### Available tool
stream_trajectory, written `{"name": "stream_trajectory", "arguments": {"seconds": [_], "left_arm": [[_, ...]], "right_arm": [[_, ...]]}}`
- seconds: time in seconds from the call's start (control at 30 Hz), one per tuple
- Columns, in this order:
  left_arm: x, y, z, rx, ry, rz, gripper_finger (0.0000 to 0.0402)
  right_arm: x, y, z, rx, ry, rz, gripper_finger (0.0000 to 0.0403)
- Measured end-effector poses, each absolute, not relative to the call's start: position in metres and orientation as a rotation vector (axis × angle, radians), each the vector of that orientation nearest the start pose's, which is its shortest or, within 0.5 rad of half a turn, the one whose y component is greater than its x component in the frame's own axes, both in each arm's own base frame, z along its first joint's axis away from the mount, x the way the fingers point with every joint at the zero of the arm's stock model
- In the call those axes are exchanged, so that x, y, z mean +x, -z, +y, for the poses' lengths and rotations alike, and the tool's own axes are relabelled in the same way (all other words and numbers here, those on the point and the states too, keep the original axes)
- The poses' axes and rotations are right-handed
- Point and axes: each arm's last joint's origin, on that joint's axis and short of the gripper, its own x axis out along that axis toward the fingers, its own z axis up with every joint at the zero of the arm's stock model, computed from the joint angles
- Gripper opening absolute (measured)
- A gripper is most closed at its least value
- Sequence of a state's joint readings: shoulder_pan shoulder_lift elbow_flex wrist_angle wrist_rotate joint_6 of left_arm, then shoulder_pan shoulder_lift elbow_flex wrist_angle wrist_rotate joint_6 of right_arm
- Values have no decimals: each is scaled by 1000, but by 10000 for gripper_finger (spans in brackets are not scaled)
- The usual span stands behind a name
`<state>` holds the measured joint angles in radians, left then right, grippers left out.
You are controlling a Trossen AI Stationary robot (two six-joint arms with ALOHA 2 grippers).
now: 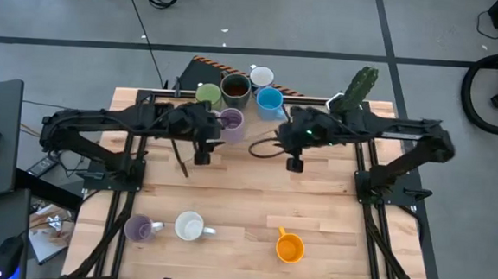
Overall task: Place coffee mugs
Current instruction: Put the purple mug on the shelf
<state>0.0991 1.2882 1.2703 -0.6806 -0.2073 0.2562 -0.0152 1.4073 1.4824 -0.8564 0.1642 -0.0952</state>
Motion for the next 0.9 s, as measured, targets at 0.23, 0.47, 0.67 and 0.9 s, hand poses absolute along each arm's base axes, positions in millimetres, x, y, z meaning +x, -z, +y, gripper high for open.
{"name": "stream_trajectory", "arguments": {"seconds": [0.23, 0.47, 0.67, 0.9], "left_arm": [[280, -354, 47, 283, -217, 774, 203], [299, -362, 59, 272, -185, 826, 203], [313, -354, 67, 254, -188, 887, 203], [315, -346, 68, 249, -179, 940, 172]], "right_arm": [[257, -353, 0, -119, 150, 703, 70], [244, -338, 11, -98, 169, 695, 70], [244, -331, 19, -91, 145, 696, 70], [244, -330, 23, -93, 162, 689, 70]]}}
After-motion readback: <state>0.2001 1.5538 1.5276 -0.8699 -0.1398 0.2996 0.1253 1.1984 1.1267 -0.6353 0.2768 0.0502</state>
